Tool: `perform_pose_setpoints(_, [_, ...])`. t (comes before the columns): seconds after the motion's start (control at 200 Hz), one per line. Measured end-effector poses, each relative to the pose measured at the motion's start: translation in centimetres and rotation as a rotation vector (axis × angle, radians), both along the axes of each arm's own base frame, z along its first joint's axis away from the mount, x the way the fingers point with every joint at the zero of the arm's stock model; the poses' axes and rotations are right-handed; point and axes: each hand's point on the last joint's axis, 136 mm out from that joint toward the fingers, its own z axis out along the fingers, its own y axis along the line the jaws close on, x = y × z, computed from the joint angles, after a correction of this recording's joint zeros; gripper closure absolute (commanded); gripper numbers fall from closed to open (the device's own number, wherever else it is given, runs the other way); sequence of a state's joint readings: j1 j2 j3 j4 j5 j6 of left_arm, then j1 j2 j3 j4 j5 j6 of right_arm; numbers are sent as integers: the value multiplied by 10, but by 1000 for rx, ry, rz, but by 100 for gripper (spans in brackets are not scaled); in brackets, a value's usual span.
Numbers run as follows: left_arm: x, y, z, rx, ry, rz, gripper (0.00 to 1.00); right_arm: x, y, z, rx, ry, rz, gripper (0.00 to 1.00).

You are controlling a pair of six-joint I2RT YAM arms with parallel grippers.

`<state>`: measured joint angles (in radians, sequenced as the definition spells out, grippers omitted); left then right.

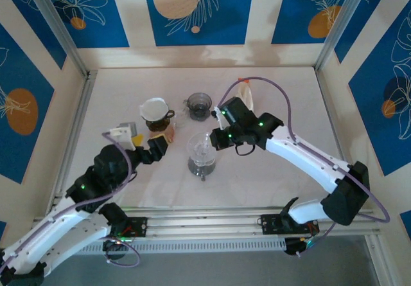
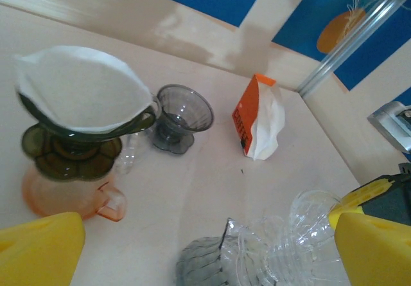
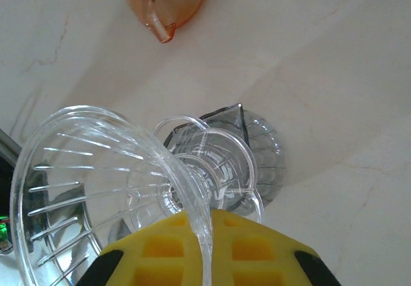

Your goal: Place the coffee filter in the dripper

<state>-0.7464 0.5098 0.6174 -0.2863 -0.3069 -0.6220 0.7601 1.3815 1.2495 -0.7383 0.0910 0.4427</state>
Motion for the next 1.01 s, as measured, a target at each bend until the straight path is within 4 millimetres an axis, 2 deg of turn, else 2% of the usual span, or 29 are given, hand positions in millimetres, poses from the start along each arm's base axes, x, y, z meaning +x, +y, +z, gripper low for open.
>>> perform_pose_setpoints(0.145, [-9, 17, -11, -13, -8, 41, 0, 4, 8, -4, -4, 16, 4, 100])
perform_pose_setpoints(0.435, [-13, 26, -34, 1, 41, 76, 0, 8, 11, -18, -31, 42, 3, 100])
perform_pose_setpoints(0.835, [-14, 28, -33, -3, 40, 80, 0, 16, 8, -17, -20, 37, -22, 99])
perform_pose_setpoints(1.005, [-14, 28, -37, -1, 47, 82, 0, 16, 4, -22, -29, 48, -32, 97])
